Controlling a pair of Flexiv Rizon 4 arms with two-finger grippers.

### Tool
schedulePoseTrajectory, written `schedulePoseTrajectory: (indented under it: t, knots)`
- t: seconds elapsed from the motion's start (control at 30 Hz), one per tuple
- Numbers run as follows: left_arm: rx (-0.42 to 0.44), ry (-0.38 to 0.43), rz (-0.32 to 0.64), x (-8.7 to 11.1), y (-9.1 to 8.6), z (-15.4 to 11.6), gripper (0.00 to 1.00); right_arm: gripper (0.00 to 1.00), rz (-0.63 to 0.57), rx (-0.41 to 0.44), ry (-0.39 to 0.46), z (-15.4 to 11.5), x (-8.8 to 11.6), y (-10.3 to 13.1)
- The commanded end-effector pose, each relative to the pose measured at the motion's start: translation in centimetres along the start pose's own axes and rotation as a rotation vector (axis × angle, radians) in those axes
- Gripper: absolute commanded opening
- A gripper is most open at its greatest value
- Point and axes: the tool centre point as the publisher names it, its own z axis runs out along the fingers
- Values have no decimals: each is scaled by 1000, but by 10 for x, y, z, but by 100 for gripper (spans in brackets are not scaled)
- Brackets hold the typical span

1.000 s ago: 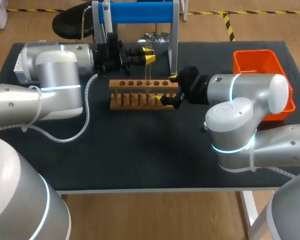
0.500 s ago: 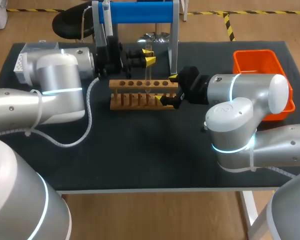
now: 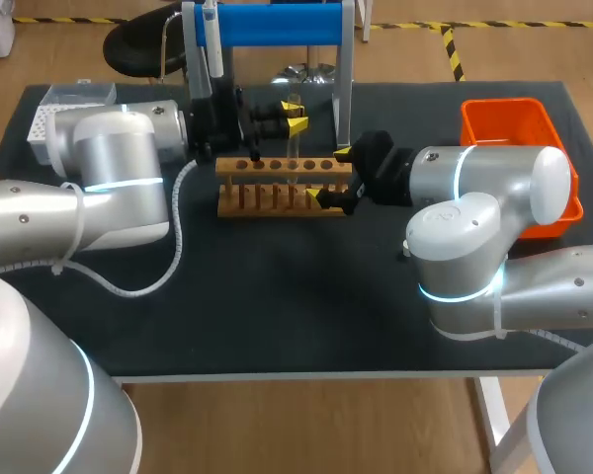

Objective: Invert the test tube, pick up the pipette, mount the tip to pipette, aspirate from beaker and dispense into the tube, eject the tip, return the pipette, and cap with the stopper.

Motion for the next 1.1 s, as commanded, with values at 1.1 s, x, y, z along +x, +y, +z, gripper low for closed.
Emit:
schedulePoseTrajectory:
  t: [1.1]
  knots:
    - [20, 23, 10, 1, 20, 3, 0, 100, 1, 0, 1, 0, 0, 0]
